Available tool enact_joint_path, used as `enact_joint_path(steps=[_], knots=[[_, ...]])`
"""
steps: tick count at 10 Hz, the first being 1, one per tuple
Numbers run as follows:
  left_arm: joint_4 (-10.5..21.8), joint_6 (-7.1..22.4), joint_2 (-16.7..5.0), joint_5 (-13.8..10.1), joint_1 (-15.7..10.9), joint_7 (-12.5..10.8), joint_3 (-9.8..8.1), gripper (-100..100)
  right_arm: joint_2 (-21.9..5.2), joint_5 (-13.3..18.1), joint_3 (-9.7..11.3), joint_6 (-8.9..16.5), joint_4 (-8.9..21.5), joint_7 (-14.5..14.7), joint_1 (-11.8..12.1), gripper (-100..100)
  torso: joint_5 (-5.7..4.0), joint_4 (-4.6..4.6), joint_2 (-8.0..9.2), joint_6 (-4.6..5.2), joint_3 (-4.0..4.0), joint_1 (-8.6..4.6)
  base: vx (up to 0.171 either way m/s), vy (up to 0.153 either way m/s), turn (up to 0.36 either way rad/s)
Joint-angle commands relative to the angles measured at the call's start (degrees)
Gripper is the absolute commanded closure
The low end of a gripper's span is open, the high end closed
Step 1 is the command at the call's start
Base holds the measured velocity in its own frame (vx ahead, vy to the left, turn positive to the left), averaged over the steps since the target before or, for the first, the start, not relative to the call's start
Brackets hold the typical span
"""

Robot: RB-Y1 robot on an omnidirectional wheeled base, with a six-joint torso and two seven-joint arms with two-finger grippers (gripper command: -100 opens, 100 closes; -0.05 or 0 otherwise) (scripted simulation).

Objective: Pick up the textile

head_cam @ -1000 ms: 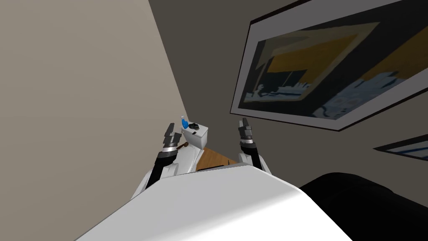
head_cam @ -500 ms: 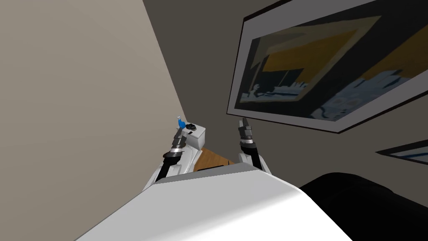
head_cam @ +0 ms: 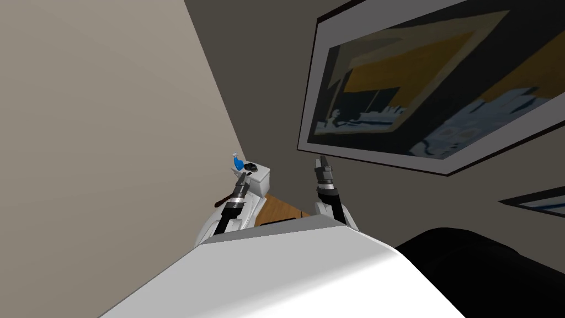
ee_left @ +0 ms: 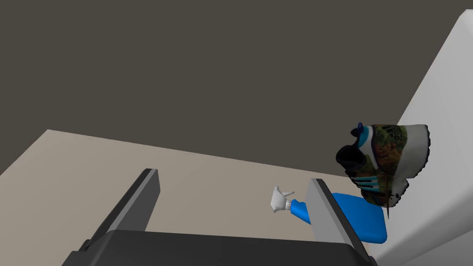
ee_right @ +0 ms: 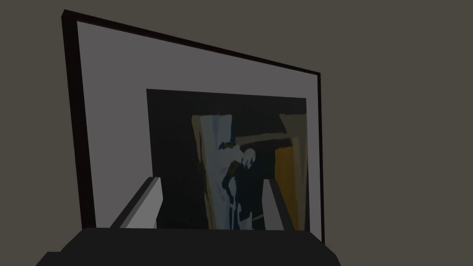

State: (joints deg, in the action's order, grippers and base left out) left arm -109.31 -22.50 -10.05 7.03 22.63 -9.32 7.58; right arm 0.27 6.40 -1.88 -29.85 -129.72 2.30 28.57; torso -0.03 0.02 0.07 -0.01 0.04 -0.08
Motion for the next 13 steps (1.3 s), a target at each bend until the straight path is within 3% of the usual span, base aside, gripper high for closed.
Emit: enact_joint_path(steps=[1, 2, 11, 13], knots=[[2.64, 0.29, -0.23, 0.16, -0.50, -0.07, 0.62, -100, 0.00, 0.00, 0.00, 0.00, 0.00, 0.00, 0.00, 0, 0.00, 0.00, 0.00, 0.00, 0.00, 0.00, -0.006, -0.009, 0.043], [4.33, 0.37, -0.36, 0.26, -0.78, -0.09, 0.96, -100, 0.00, 0.00, 0.00, 0.00, 0.00, 0.00, 0.00, 0, 0.01, -0.01, -0.04, 0.00, -0.02, 0.06, -0.005, -0.008, 0.023], [4.33, 0.37, -0.36, 0.26, -0.78, -0.09, 0.96, -100, 0.00, 0.00, 0.00, 0.00, 0.00, 0.00, 0.00, 0, 0.03, -0.02, -0.11, 0.01, -0.06, 0.13, 0.000, 0.000, 0.000], [7.47, 0.51, -0.98, -1.47, 2.02, -1.45, 0.46, -100, -0.01, 0.00, 0.00, 0.00, 0.00, 0.00, 0.00, 0, 0.05, -0.04, -0.22, 0.01, -0.12, 0.25, 0.084, 0.069, -0.059]])
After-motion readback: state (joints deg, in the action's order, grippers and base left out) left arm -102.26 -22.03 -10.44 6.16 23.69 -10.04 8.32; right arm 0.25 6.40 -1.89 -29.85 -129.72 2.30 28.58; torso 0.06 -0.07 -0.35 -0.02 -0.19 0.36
